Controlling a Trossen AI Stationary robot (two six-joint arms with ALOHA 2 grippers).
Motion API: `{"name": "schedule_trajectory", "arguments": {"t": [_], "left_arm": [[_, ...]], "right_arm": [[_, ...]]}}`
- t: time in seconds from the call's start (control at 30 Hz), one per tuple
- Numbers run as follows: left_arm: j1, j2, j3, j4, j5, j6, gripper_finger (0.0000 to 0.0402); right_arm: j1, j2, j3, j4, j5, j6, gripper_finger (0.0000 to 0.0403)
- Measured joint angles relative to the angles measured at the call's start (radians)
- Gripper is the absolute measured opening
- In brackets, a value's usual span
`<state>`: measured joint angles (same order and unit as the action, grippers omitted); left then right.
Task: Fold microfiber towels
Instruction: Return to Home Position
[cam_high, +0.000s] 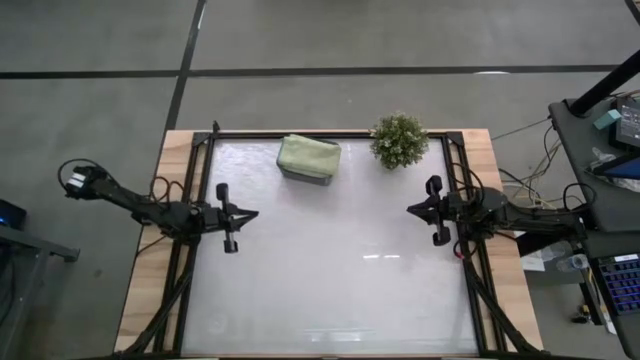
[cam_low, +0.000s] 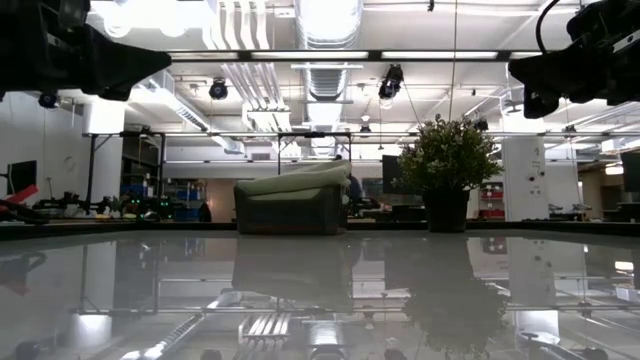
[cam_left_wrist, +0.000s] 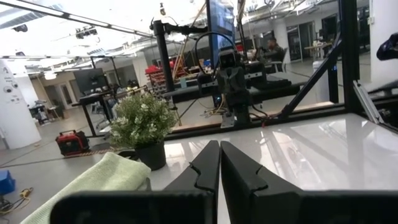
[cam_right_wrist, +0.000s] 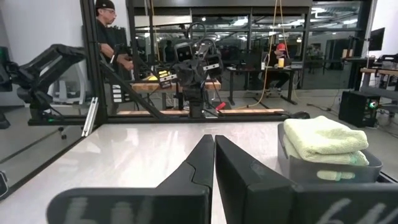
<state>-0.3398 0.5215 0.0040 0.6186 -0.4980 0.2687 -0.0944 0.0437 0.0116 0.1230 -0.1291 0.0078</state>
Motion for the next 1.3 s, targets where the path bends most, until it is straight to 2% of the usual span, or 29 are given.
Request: {"name": "schedule_trajectory", "arguments": {"t": [0.53, 1.3], "left_arm": [[0.0, 0.121, 0.0, 0.0, 0.0, 0.0, 0.0], [0.0, 0.414, -0.001, 0.0, 0.002, 0.0, 0.0]], "right_arm": [[0.0, 0.0, 0.0, 0.0, 0.0, 0.0, 0.0009], [0.0, 0.0, 0.0, 0.0, 0.0, 0.0, 0.0009]]}}
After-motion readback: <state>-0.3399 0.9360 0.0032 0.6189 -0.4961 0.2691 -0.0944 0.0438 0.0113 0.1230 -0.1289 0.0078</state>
